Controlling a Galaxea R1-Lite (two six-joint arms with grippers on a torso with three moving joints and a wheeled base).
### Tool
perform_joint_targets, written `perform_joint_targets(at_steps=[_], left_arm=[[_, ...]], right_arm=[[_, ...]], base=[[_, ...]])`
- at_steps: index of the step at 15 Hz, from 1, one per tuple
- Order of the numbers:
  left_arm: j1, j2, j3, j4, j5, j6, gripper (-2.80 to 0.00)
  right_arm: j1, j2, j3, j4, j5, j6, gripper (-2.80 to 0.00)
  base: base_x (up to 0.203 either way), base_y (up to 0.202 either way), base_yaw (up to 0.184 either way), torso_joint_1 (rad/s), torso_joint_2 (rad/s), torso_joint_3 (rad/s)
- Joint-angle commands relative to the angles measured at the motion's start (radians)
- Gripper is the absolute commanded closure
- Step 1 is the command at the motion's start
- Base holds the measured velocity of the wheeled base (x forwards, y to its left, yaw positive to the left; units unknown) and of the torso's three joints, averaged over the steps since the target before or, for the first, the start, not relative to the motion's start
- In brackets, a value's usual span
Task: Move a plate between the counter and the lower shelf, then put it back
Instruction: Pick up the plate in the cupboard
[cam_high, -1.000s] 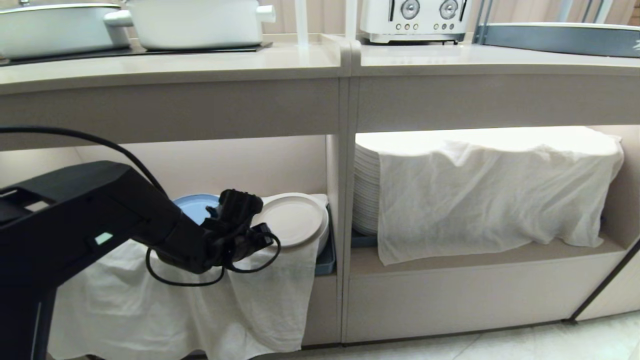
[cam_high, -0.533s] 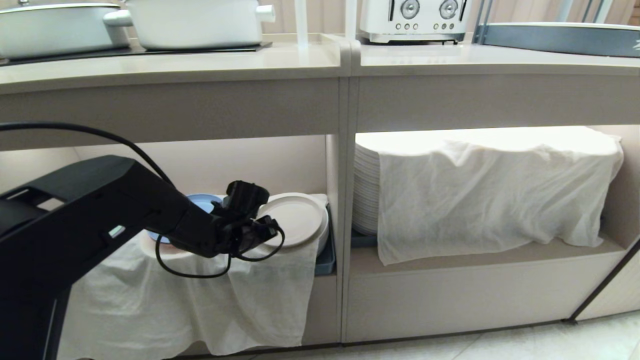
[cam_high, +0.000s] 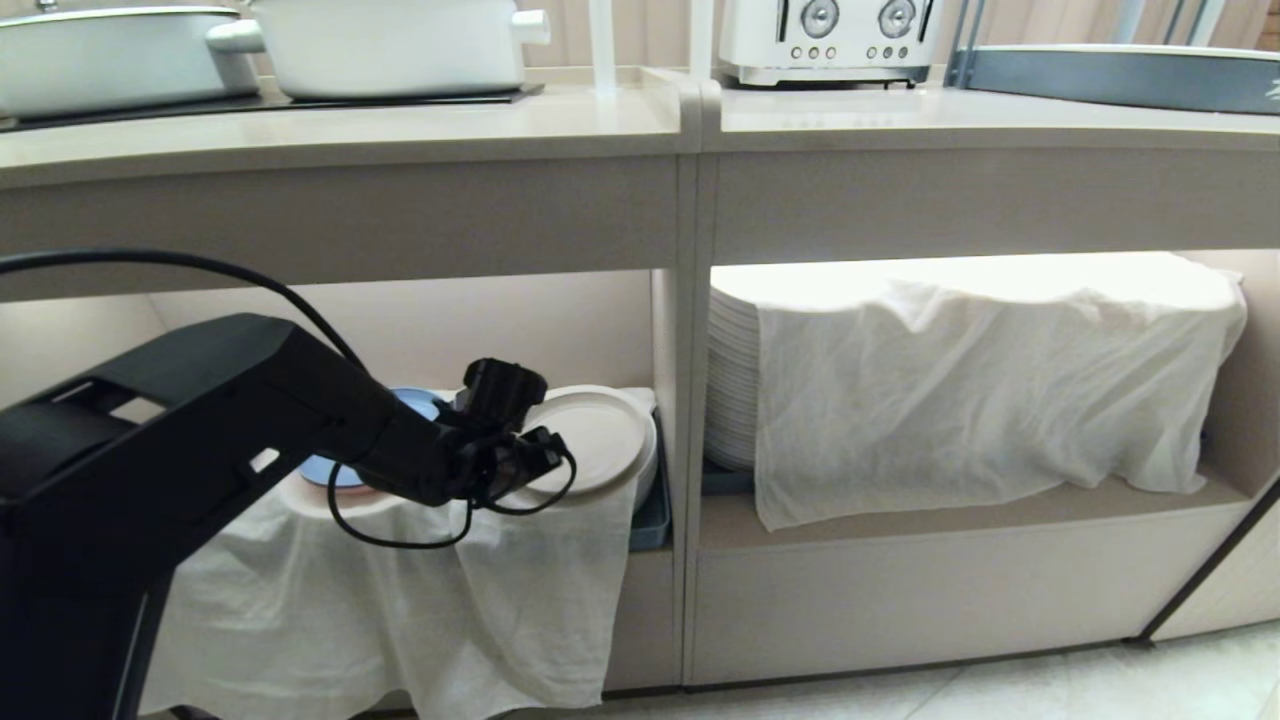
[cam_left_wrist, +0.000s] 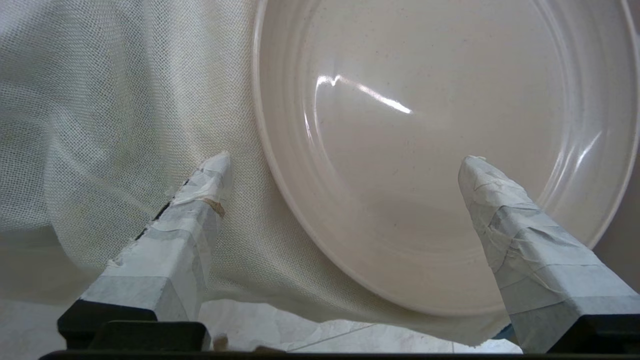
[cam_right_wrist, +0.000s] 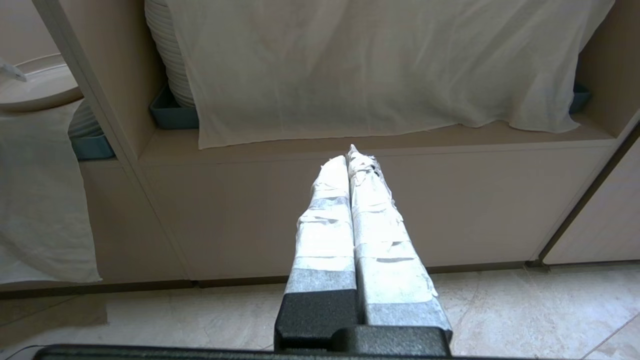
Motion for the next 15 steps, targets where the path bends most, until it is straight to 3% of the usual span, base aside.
perform_joint_targets(at_steps=[1, 7, 15], left_arm=[[-0.005, 0.016, -0.011, -0.002, 0.002, -0.011, -2.8], [-0.024, 0.049, -0.098, 0.074, 0.002, -0.059, -2.8], [-0.036, 0.068, -0.103, 0.073, 0.004, -0.081, -2.8]], right_arm=[[0.0, 0.0, 0.0, 0.0, 0.0, 0.0, 0.0], [0.0, 0.0, 0.0, 0.0, 0.0, 0.0, 0.0], [0.0, 0.0, 0.0, 0.0, 0.0, 0.0, 0.0]], base=[[0.0, 0.0, 0.0, 0.0, 0.0, 0.0], [0.0, 0.0, 0.0, 0.0, 0.0, 0.0], [0.0, 0.0, 0.0, 0.0, 0.0, 0.0]])
